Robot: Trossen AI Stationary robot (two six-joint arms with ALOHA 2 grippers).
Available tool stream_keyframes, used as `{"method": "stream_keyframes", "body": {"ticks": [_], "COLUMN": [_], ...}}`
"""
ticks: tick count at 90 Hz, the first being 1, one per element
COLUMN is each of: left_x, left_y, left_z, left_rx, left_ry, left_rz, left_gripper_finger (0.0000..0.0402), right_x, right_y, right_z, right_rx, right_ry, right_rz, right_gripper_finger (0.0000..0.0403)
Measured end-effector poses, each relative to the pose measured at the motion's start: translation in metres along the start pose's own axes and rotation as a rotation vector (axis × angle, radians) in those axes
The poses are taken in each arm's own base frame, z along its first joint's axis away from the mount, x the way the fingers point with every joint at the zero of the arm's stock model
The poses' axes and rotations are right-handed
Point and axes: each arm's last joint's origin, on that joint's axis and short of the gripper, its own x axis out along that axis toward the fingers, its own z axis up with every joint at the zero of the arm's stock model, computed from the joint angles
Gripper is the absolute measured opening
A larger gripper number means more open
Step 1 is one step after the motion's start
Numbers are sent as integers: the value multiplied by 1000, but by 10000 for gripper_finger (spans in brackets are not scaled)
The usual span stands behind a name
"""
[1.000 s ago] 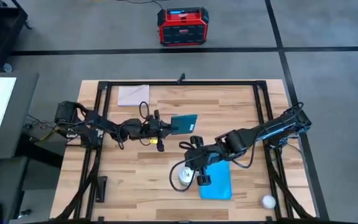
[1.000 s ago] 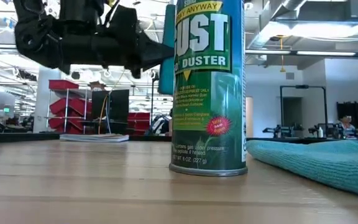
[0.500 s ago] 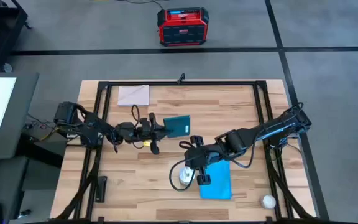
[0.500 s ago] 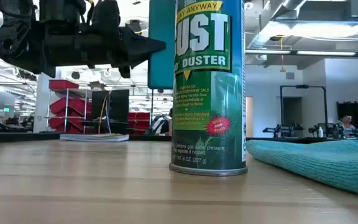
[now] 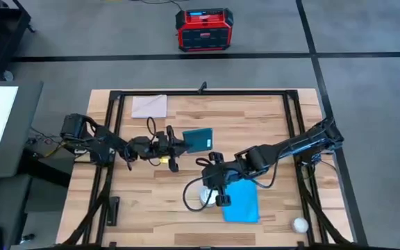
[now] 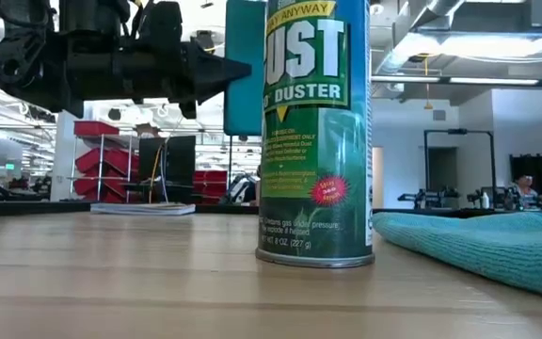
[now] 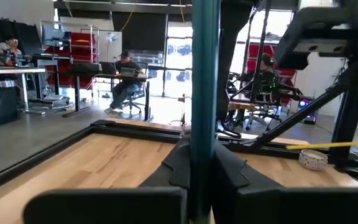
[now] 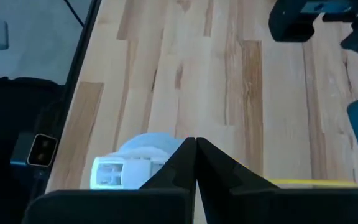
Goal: Apply microfiber cloth
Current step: Spray the back of the green tablet using the white spray bottle, then wipe the back of the green tablet using the blue microfiber cloth
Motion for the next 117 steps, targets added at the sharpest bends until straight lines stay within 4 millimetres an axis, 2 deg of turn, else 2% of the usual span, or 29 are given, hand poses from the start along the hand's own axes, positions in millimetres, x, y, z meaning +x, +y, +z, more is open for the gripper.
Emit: {"method": "stream_keyframes", "body": {"ticks": [30,48,59,72,84,98,117], "left_x": [0,0,0,0,0,0,0], "left_y": [-2,-1,0,0,0,0,-1], "left_z": [-2,-5,-6,-7,-6,-6,-7], "left_rx": [24,37,39,36,34,34,34], "left_ry": [24,48,61,66,65,65,67], "left_rz": [3,12,13,14,14,15,3], "left_gripper_finger": [3,3,3,3,3,3,3], "right_x": [-9,-28,-33,-46,-58,-60,-63], "right_y": [1,6,11,17,21,22,17], "right_z": [7,24,26,26,23,14,-2], "right_rx": [-53,-120,-174,-205,-228,-236,-227], "right_ry": [-12,-99,-119,-151,-174,-171,-261], "right_rz": [-60,-142,-219,-223,-213,-207,-85], "right_gripper_finger": [0,0,0,0,0,0,0]}}
